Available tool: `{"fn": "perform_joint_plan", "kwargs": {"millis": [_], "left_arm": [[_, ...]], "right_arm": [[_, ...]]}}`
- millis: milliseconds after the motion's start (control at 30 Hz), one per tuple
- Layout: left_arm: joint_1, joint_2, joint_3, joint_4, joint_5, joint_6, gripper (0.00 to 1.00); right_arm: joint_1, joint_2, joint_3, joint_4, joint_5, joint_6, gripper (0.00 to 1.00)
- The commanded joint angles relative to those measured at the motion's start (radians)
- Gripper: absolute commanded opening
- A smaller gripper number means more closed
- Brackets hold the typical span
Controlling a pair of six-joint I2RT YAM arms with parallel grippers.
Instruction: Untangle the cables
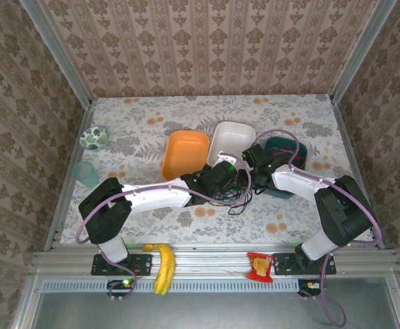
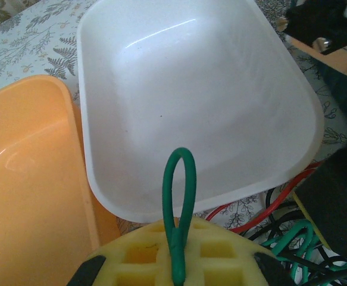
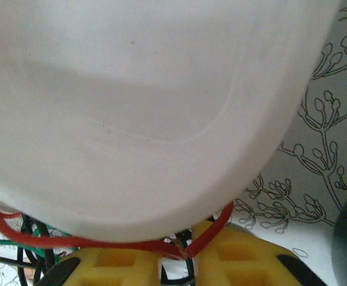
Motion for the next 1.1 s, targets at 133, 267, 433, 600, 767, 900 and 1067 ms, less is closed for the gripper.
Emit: {"fn": "perform_joint_plan", "kwargs": {"millis": [133,267,433,600,767,900,1067], "left_arm": [[-0.007,0.017,0.025,-0.029,0.025,0.024,0.0],[-0.009,0.033,0.041,-0.043,0.05,0.028,0.0],[-0.007,0.05,0.056,-0.062,0.065,0.026,0.0],[-0.007,0.063,0.071,-0.079,0.07,0.023,0.0],[-0.003,0.073,0.08,-0.1,0.07,0.014,0.0],[0.005,0.073,0.08,-0.116,0.067,-0.002,0.0],[0.013,0.076,0.081,-0.132,0.069,-0.017,0.0]], "right_arm": [[0.005,-0.049,0.028,-0.007,0.039,-0.021,0.02],[0.005,-0.197,0.005,-0.025,-0.001,-0.066,0.0],[0.004,-0.396,0.011,-0.081,-0.004,-0.09,0.0],[-0.013,-0.511,0.076,-0.125,0.044,-0.074,0.0],[-0.031,-0.561,0.16,-0.137,0.101,-0.064,0.0],[-0.05,-0.609,0.242,-0.144,0.217,-0.089,0.0],[-0.114,-0.677,0.319,-0.099,0.256,-0.117,0.0]]}}
